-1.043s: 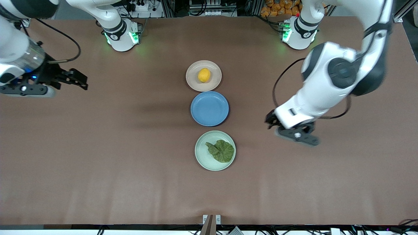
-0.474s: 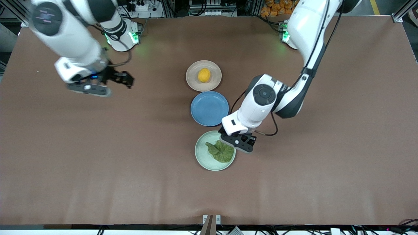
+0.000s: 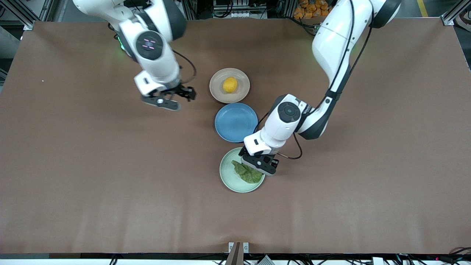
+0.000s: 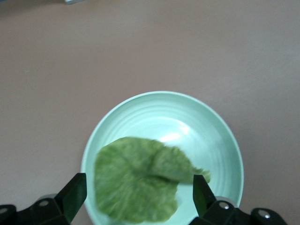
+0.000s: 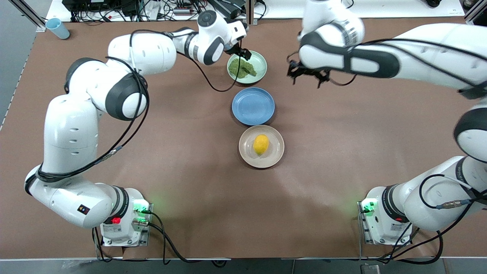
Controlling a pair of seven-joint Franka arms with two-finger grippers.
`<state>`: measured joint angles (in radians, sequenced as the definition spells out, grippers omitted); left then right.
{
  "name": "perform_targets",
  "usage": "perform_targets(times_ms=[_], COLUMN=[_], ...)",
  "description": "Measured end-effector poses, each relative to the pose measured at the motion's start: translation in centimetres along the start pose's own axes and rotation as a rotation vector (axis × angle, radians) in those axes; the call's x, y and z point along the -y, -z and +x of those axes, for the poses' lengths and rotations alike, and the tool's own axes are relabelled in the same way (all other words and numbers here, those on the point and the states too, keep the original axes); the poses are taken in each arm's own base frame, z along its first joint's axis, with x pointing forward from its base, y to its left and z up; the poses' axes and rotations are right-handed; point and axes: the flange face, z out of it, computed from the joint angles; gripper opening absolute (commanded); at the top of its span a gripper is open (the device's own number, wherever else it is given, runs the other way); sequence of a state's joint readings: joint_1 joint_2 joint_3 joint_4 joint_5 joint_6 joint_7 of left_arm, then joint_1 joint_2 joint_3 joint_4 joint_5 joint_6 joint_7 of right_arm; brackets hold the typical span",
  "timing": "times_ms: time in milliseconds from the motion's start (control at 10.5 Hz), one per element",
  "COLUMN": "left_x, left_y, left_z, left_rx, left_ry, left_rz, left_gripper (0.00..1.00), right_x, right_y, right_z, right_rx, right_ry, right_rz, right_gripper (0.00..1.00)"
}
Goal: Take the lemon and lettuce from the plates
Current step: 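Lower the left gripper onto the lettuce while the right gripper descends to the lemon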
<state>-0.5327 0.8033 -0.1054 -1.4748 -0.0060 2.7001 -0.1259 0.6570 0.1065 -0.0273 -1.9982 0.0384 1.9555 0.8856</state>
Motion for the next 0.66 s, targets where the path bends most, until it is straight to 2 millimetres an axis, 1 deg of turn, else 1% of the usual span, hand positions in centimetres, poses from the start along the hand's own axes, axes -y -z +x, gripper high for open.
perform_targets(times_ms=[95,190,284,474,664], left_x=[-0.6,-0.7,-0.8,-1.3,-1.1], left_y=[-1.1,-2.2,-3.1,-4.2,-4.6], left_z=[-0.5,-1.1,-1.6,-2.3,-2.6], left_rx=[-0.026,-0.034,-0.031,-0.016,-0.009], left_ry=[-0.004,-0.004,-0.005,-0.012,-0.012], left_rz=[-0.008,-0.011,-0.012,-0.013,-0.009], left_gripper=[1.00,1.00,1.00,1.00,1.00], right_x=[1.9,3.2,4.5,6.9,9.1], right_y=[-2.0,-3.6,-4.7,-6.8,-9.3], right_z=[-0.9,-1.3,-2.1,-5.0,-7.9], right_rx=[0.021,0.042,0.052,0.071,0.113], right_ry=[-0.014,-0.021,-0.016,0.027,0.039], right_rz=[0.018,0.042,0.065,0.059,0.067], right_gripper=[1.00,1.00,1.00,1.00,1.00])
